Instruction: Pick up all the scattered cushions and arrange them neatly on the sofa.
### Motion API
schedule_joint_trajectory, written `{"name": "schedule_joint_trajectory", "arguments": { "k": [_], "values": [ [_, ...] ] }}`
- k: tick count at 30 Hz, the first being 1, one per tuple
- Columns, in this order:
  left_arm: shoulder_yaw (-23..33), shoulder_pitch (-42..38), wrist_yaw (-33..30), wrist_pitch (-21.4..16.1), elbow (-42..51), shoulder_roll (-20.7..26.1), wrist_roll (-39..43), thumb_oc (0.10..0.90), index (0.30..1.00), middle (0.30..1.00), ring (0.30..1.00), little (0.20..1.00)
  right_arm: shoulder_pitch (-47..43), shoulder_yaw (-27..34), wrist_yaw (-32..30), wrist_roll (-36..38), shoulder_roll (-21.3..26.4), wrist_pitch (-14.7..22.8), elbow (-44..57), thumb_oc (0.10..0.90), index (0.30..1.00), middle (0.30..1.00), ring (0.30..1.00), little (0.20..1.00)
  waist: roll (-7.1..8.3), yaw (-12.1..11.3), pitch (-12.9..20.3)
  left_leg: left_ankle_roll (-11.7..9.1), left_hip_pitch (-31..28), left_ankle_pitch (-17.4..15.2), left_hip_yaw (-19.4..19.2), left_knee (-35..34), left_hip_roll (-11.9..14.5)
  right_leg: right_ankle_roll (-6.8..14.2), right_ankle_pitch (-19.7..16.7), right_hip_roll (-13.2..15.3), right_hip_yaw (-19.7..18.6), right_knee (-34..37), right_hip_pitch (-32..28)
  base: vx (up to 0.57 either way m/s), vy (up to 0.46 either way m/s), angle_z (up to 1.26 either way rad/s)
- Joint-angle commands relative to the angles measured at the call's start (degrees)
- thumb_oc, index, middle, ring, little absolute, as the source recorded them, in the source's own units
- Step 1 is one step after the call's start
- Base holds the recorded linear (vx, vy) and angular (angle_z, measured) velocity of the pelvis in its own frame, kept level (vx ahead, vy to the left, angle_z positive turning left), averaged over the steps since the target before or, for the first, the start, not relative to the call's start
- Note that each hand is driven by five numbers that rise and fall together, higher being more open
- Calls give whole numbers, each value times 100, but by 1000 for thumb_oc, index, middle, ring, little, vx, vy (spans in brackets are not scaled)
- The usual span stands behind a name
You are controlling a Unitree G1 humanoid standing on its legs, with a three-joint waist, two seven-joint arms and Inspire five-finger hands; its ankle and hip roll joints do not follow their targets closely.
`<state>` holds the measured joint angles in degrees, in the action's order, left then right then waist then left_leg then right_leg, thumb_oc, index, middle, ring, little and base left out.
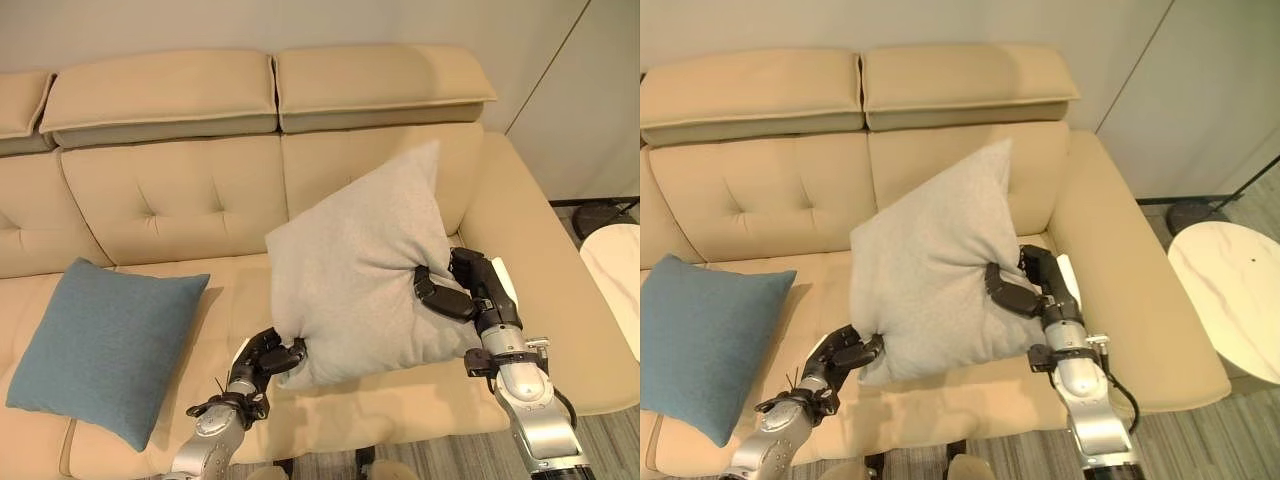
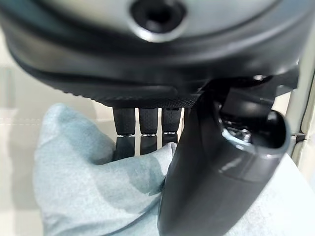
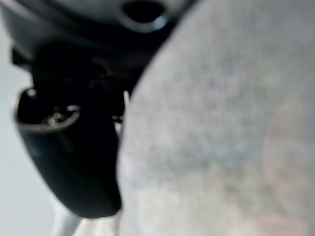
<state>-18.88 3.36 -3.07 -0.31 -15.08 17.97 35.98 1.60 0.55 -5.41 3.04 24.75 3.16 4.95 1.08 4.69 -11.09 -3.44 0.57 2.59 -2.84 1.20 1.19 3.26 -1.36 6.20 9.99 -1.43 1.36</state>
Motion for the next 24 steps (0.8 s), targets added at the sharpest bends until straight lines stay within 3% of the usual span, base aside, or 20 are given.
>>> {"name": "schedule_joint_trajectory", "arguments": {
  "k": [1,7,11,13,14,17,20,24],
  "values": [
    [-168,-640,576,-830,1153,-472,82,400,300,300,300,300,-322,-61,-93,82,41,772,653,400,300,300,300,300,-14,51,699,271,-323,-1363,-266,360,56,261,-48,-106,8,-4,577,-93,112,22],
    [-71,-506,540,-827,1200,-376,67,400,300,300,300,300,-337,-146,-42,46,-96,724,604,400,300,300,300,300,21,-42,630,475,-402,-1273,-165,16,-215,400,-218,-7,-86,-137,811,-98,97,1],
    [9,-409,538,-840,1220,-330,63,400,300,300,300,300,-311,-184,24,48,-178,719,589,400,300,300,300,300,16,-74,566,550,-420,-1222,-172,-69,-261,488,-232,51,-228,-392,961,-85,68,-20],
    [10,-468,516,-878,1196,-297,74,400,300,300,300,300,-282,-147,-10,-38,-189,731,588,400,300,300,300,300,1,-24,462,582,-277,-1159,-60,-2,-254,584,-71,-154,-974,-823,1128,-101,-11,-7],
    [19,-496,504,-897,1177,-279,55,400,300,300,300,300,-280,-113,-35,-47,-200,747,594,400,300,300,300,300,-11,-23,461,576,-203,-1141,-35,30,-226,554,7,-169,-1083,-890,1098,-59,-62,5],
    [-24,-509,506,-907,1174,-239,-35,400,300,300,300,300,-283,-100,-37,-60,-198,762,602,400,300,300,300,300,26,-70,486,542,-111,-1169,1,129,-204,445,110,-105,-1044,-724,902,18,-105,15],
    [0,-546,493,-909,1229,-226,-63,400,300,300,300,300,-327,-100,-69,-59,-114,774,558,400,300,300,300,300,109,-112,648,335,-17,-1148,120,251,-103,338,124,-122,-941,-215,578,92,-171,29],
    [63,-507,407,-901,1261,-254,-173,400,300,300,300,300,-288,-76,-87,-23,-83,755,565,400,300,300,300,300,56,-64,777,216,-141,-1057,129,76,31,284,93,-190,-742,174,301,124,-132,26]
  ]
}}
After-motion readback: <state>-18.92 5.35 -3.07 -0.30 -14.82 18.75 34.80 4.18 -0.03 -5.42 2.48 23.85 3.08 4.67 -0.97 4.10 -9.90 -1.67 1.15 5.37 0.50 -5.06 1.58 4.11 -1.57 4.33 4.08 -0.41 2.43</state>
